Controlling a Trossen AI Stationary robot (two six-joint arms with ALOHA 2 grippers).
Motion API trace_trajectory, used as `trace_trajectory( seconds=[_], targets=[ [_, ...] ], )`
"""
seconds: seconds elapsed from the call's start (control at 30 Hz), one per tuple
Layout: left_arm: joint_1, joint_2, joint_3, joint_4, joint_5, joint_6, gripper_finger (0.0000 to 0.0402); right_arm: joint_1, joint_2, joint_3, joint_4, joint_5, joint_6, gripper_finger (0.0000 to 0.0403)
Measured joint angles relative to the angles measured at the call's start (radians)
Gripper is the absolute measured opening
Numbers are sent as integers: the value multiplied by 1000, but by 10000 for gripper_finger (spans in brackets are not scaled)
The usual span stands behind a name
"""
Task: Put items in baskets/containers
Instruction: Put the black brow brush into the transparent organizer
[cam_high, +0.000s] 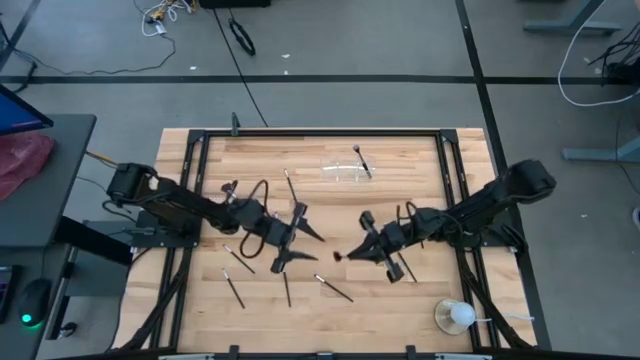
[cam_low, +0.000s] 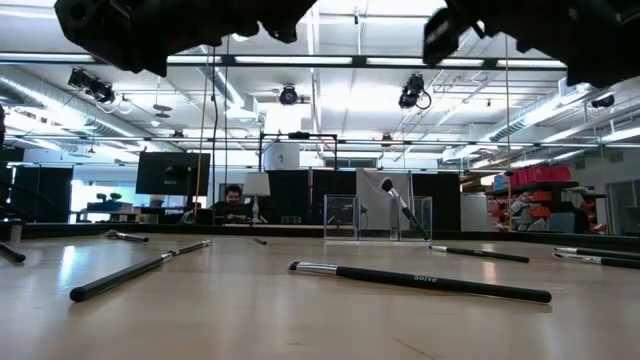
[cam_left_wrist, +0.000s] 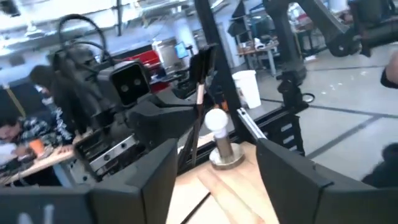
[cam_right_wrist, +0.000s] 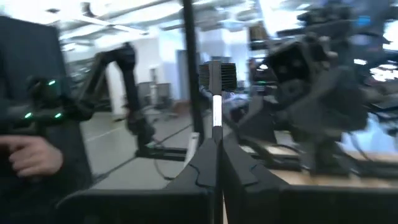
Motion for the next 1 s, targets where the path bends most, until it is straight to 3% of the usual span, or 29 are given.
trace_trajectory(
  seconds=[0.17, 0.37, 0.6, 0.8, 1.0],
  targets=[
    [-60, 82, 68, -2, -5, 63, 266, 20, 74, 61, -4, -63, -52, 2],
    [-119, 179, 184, -1, -47, 71, 260, 51, 97, 77, -5, -62, -16, 2],
    [-132, 227, 269, -2, -94, 71, 226, 70, 97, 77, -19, -62, -22, 2],
    [-129, 228, 295, -1, 32, 70, 184, 70, 97, 77, -28, -60, -23, 2],
    [-131, 228, 298, -1, 38, 71, 120, 72, 97, 77, -36, -59, -21, 2]
  ],
)
